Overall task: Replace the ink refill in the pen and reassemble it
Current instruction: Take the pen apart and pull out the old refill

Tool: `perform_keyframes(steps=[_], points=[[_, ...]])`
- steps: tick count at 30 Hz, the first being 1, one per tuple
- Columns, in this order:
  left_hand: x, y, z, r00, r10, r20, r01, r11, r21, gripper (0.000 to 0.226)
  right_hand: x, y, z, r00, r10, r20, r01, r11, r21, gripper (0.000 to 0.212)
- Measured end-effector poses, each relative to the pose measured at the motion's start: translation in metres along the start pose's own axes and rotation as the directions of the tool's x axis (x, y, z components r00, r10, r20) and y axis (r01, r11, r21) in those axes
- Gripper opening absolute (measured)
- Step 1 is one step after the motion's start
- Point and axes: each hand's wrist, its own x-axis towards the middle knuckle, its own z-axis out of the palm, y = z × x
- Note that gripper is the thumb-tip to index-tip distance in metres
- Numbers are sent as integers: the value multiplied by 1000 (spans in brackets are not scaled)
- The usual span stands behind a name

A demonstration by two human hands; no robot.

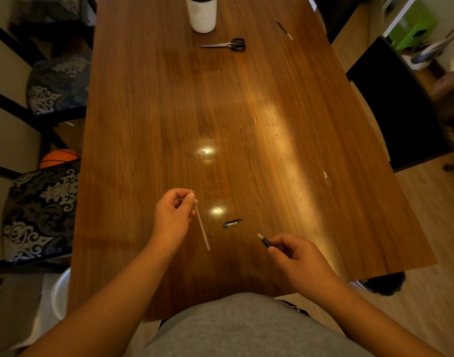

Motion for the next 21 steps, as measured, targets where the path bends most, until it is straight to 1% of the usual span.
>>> perform_keyframes(steps=[5,8,11,17,21], points=[[1,-36,-6,993,-103,49,86,957,279,7,1,7,-1,999,36,15,-36,999,2,11],[3,-52,-2,987,-153,47,127,929,346,5,2,13,-1,998,61,29,-61,998,4,12],[8,-60,4,983,-182,32,156,910,383,9,3,18,0,996,78,36,-79,997,11,12],[18,-65,17,993,-120,18,93,846,524,14,4,26,-1,997,81,20,-81,997,7,13],[21,-67,18,997,-52,53,4,753,658,15,4,30,-2,995,96,10,-96,995,-4,13]])
